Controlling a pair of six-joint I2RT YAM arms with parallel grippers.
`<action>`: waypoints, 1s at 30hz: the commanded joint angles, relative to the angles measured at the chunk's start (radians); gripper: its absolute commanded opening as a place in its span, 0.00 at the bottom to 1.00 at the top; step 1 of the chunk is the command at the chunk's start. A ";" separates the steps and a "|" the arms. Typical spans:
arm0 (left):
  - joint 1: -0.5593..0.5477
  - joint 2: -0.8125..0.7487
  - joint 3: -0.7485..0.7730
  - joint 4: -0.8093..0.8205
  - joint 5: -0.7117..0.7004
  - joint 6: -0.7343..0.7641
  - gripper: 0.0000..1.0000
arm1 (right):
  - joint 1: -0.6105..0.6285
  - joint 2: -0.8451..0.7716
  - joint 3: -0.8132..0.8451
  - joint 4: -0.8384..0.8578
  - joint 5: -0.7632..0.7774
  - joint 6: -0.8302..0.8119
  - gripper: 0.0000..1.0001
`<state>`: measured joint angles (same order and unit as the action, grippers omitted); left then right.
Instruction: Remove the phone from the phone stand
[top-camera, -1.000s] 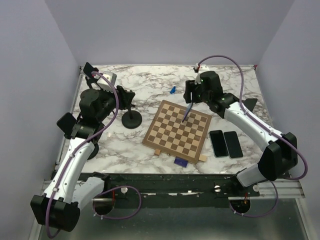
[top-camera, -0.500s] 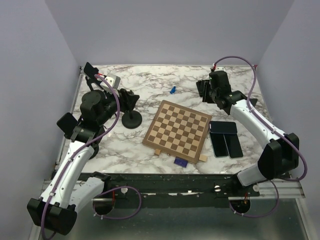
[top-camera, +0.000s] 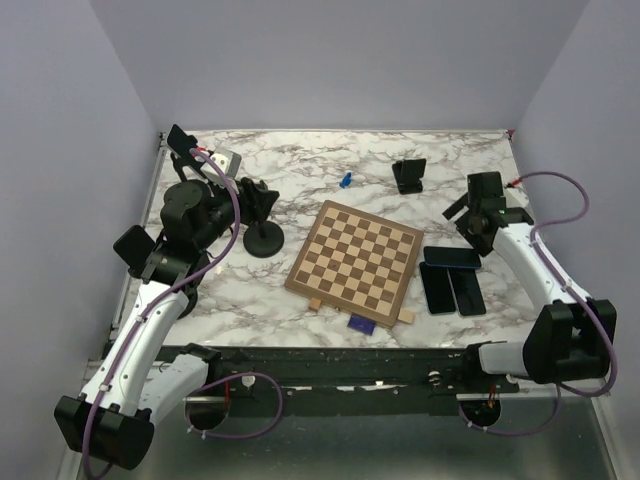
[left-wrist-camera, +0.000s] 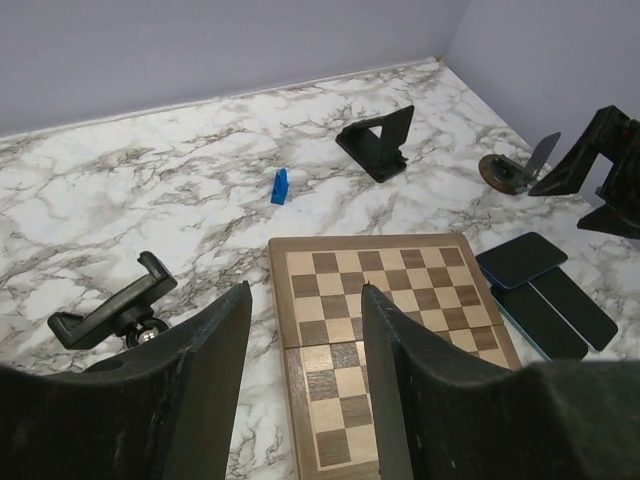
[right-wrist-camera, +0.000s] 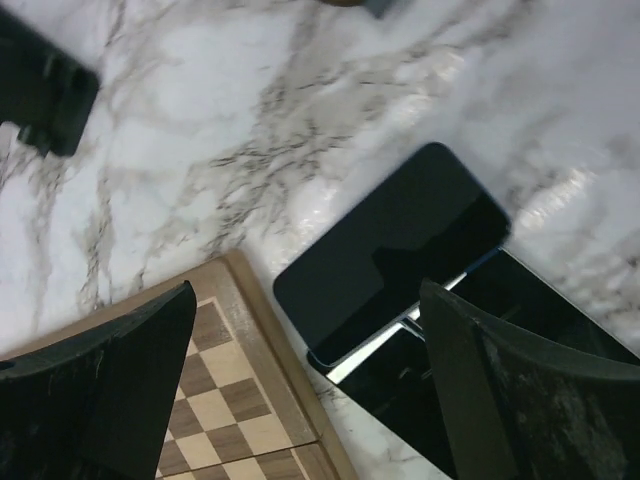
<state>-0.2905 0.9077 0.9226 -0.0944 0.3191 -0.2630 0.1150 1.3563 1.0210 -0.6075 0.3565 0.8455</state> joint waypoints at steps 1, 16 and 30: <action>-0.007 0.001 0.027 0.008 0.037 -0.013 0.56 | -0.086 -0.100 -0.078 -0.124 0.046 0.235 0.97; -0.010 0.003 0.024 0.008 0.036 -0.014 0.56 | -0.193 -0.279 -0.405 0.152 -0.161 0.341 0.68; -0.012 0.014 0.023 0.012 0.043 -0.022 0.56 | -0.203 -0.252 -0.535 0.320 -0.193 0.395 0.51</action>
<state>-0.2970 0.9195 0.9226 -0.0937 0.3347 -0.2783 -0.0807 1.0946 0.5194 -0.3645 0.1669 1.2144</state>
